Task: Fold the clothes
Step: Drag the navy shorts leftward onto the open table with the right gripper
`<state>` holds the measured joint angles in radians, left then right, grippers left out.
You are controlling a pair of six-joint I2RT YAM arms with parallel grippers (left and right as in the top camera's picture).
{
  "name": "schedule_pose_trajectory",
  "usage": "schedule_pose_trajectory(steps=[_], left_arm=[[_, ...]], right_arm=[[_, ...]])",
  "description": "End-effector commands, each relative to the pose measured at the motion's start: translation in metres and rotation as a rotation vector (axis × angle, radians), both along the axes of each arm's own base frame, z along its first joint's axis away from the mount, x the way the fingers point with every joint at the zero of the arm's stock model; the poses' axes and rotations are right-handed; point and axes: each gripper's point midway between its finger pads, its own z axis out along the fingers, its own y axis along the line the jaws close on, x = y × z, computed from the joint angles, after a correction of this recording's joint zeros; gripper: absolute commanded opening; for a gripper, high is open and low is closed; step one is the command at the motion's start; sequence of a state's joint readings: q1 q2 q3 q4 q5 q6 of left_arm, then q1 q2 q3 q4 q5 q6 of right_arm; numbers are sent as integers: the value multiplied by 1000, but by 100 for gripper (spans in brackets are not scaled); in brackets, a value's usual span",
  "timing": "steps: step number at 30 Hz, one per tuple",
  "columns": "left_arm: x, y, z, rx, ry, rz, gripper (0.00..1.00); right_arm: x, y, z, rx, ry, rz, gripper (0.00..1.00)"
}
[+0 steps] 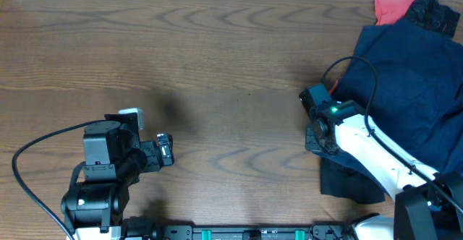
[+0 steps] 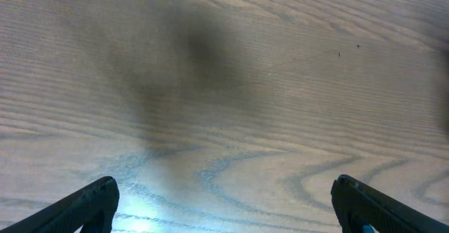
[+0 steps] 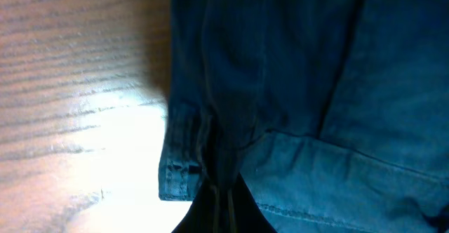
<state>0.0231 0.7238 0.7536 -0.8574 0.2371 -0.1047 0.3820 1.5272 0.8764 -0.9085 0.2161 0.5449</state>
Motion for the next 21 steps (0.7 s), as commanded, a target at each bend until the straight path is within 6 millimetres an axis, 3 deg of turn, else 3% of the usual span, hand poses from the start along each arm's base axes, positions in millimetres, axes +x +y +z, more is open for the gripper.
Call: schedule_pose_trajectory(steps=[1,5,7,9,13,16,21], left_arm=[[2,-2,9,-7,-21,-4,98],[2,-2,9,-7,-21,-4,98],[2,-2,9,-7,-21,-4,98],[2,-2,9,-7,-21,-4,98],[2,-2,9,-7,-22,-4,98],[2,-2,9,-7,-21,-4,98],[2,-2,9,-7,-21,-4,98]], right_arm=[[14,0,28,2,-80,-4,1],[27,-3,82,21,-176,19,1],[37,-1,120,47,-256,64,1],[50,20,162,135,-347,217,1],[59,94,234,402,-505,613,1],[59,129,248,477,-548,739,1],[61,184,212,513,-455,850,1]])
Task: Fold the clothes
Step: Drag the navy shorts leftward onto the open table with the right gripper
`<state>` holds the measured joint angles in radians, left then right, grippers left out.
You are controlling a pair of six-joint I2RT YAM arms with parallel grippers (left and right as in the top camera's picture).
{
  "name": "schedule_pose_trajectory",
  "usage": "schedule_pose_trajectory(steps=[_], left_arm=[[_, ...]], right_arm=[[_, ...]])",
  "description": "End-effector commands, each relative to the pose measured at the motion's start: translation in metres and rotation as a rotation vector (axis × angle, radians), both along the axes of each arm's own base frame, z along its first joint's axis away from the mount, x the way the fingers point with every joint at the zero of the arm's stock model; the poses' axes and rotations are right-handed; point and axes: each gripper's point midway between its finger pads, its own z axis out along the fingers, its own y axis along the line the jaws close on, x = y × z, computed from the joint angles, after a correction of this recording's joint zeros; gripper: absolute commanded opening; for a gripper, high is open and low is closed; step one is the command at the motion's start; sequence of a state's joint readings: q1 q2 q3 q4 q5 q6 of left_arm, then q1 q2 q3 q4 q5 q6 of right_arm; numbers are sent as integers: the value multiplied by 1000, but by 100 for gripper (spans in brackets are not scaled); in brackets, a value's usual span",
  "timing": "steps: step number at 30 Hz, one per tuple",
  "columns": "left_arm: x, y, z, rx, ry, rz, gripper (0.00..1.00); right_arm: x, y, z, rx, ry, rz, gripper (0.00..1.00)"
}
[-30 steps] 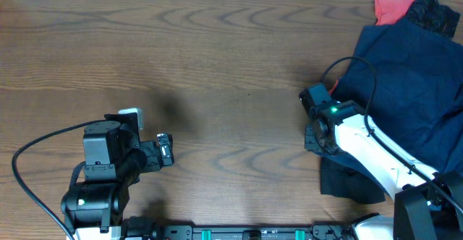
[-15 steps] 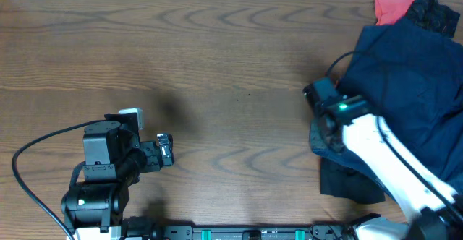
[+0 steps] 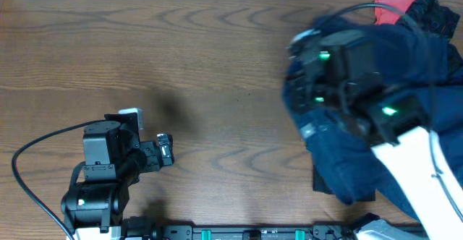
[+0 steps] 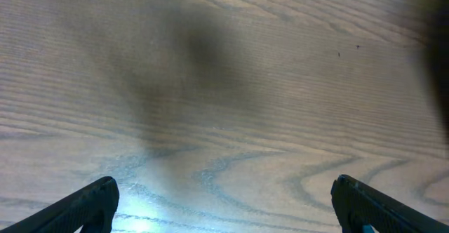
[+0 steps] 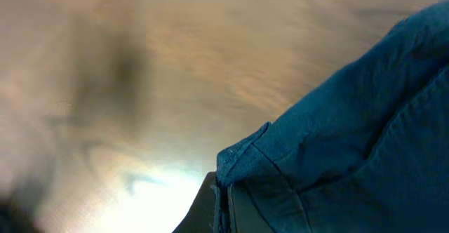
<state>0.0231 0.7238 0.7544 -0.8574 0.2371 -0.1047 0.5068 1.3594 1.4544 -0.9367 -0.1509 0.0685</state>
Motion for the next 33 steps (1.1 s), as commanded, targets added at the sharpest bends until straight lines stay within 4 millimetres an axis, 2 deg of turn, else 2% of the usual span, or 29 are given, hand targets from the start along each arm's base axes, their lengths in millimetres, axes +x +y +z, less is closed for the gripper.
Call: schedule_pose_trajectory(steps=[1,6,8,11,14,15,16,17,18,19,21,23,25,27,30,33], left_arm=[[2,-2,9,-7,-21,-4,98],[2,-2,9,-7,-21,-4,98],[2,-2,9,-7,-21,-4,98],[2,-2,9,-7,-21,-4,98],[2,-2,9,-8,-21,-4,98],[2,-2,9,-7,-21,-4,98],[2,-2,9,-7,-21,-4,98],[2,-2,9,-7,-21,-4,98],[2,-2,9,-7,-21,-4,98],[2,-2,9,-7,-21,-4,98],[2,-2,9,-7,-21,-4,98],[2,-2,9,-8,-21,-4,98],[2,-5,10,-23,-23,-14,98],[3,-12,13,-72,-30,-24,98],[7,-27,20,-182,-43,-27,98],[8,-37,23,-277,-27,-15,98]], right_arm=[[-5,52,-36,-4,76,186,1],[20,121,-84,27,78,244,1],[36,150,-96,78,38,249,1],[57,180,-96,176,-31,229,1],[76,196,-84,280,-86,189,1],[78,198,-81,292,-99,188,8],[80,197,-79,295,-106,186,26],[82,195,-80,291,-103,180,50],[82,189,-83,276,-91,174,83],[83,182,-89,250,-72,161,99],[85,156,-104,168,-19,93,99],[87,113,-121,38,45,-43,99],[86,58,-132,-101,102,-235,99],[79,4,-132,-217,143,-413,99],[62,-58,-121,-319,196,-573,99],[50,-95,-109,-337,240,-640,99]])
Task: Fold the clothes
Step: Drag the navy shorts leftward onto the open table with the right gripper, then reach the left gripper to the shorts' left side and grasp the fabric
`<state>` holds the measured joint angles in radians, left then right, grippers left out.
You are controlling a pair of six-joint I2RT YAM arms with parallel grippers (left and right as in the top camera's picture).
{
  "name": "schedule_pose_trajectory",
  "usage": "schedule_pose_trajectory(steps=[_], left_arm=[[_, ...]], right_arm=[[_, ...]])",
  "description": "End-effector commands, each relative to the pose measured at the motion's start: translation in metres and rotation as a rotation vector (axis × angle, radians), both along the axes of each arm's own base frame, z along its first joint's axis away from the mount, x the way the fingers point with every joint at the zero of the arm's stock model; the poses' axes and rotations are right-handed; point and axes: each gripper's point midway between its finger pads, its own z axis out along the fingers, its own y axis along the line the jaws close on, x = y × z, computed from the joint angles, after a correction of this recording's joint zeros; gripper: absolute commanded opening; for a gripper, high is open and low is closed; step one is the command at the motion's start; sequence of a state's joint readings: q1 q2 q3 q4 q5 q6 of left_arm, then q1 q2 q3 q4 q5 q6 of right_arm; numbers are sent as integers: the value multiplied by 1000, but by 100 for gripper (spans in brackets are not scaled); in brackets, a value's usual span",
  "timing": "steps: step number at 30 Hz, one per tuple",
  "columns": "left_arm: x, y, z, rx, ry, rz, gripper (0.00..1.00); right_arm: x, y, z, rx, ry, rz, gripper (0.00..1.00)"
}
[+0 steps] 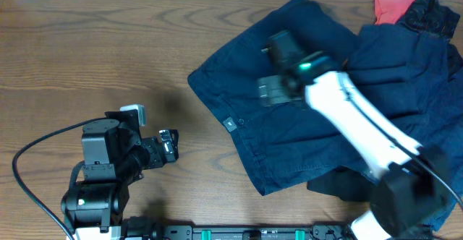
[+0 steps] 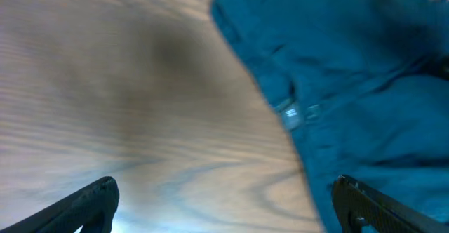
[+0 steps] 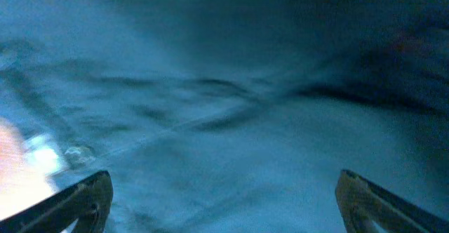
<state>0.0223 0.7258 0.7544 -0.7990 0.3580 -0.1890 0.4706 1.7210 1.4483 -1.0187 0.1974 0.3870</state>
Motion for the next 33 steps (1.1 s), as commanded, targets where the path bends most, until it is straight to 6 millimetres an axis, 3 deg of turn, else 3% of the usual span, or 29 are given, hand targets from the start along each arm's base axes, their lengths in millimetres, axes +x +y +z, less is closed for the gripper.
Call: schedule_pose_trajectory(steps=[1,8,13,23,33], left_arm=[[0,-19,8,-150,27,-2,98],[1,-34,-19,-225,195,22,98],[12,-51,-40,-257,304,27,98],[49,-96,-94,-257,406,-43,98],[107,-94,-146,-214,335,51,98]], right_arm=[[0,-48,34,-49,-78,-158,99],[-18,-103,59,-3,-63,-305,99],[-26,-121,75,23,-97,-355,99],[-37,-125,85,26,-109,-360,99],[-43,-126,83,17,-86,-360,99]])
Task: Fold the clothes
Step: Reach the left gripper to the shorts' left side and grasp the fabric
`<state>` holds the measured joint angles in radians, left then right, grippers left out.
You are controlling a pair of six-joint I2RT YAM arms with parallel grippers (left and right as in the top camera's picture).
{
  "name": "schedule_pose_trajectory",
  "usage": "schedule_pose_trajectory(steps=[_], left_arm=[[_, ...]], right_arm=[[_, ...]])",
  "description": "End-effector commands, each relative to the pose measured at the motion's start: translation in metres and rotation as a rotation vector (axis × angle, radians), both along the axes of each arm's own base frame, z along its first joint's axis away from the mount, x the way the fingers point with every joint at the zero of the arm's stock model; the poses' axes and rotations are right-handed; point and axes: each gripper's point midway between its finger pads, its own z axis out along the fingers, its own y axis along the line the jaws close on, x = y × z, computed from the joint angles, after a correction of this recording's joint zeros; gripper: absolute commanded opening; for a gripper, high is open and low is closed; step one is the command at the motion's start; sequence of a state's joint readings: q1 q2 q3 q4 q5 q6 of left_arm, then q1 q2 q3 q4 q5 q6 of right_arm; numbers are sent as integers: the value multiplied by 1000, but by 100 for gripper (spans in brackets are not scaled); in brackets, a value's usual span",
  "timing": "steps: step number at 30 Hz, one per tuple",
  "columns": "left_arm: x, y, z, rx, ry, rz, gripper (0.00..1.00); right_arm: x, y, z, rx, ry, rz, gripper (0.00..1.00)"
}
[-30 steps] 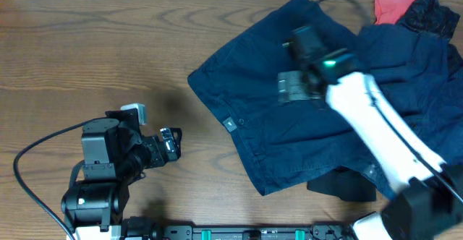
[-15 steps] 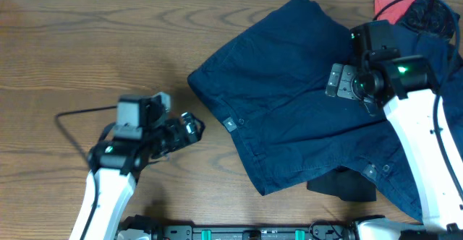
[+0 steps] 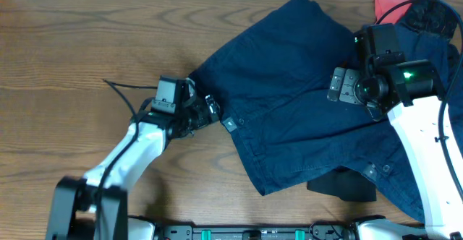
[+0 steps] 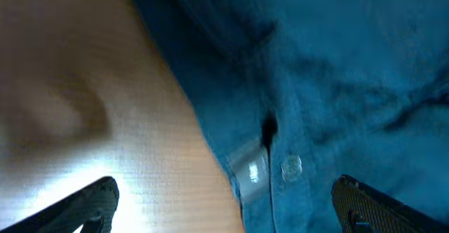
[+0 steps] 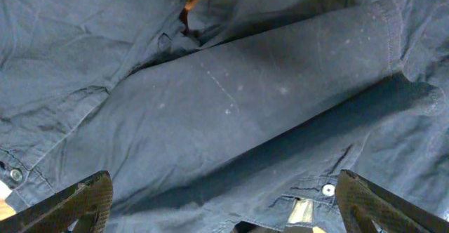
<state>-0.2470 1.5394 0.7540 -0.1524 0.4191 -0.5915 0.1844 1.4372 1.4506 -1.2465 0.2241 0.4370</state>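
Note:
A pair of navy shorts (image 3: 289, 88) lies spread and rumpled across the middle of the table. My left gripper (image 3: 210, 110) is open at the shorts' left waistband edge. In the left wrist view the left gripper (image 4: 224, 212) straddles that edge, with the button (image 4: 290, 167) and a label (image 4: 251, 171) between its fingers. My right gripper (image 3: 338, 85) hovers open over the right part of the shorts. In the right wrist view the right gripper (image 5: 224, 212) looks down on a creased leg (image 5: 231, 100) and a second button (image 5: 327, 189).
More clothes are heaped at the right: a second navy garment (image 3: 427, 74), a red cloth (image 3: 394, 1) and a black one (image 3: 438, 9) in the far corner. A black piece (image 3: 347, 186) sticks out near the front edge. The wooden table (image 3: 108, 37) lies bare on the left.
My left gripper has moved from the front left of the table up to the shorts' waistband edge. The right gripper has moved from the shorts' middle to their right part. The shorts lie unchanged.
First my right gripper was shut on a navy garment's edge at the pile, with the table's middle bare. Then it held the garment raised, further left. Later the shorts lay spread in the middle, with the right gripper open above. Now the left gripper is at their waistband.

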Motion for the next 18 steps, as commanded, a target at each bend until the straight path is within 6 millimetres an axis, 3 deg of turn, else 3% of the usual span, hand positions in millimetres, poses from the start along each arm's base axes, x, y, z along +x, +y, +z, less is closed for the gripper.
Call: schedule_pose_trajectory(steps=[1,8,10,15,18], left_arm=[[10,4,-21,25,14,46,98],[34,-2,-47,-50,30,162,100],[40,-5,-49,-81,30,191,91],[54,-10,-44,-128,-13,217,57],[61,-10,-38,-141,-53,216,25]], right_arm=[[-1,-3,6,3,-17,-19,99],[-2,-3,5,2,-10,-19,99],[-4,-4,5,0,-2,-19,99],[-6,-4,4,-2,6,-19,99],[-6,-4,4,-2,6,-19,99]])
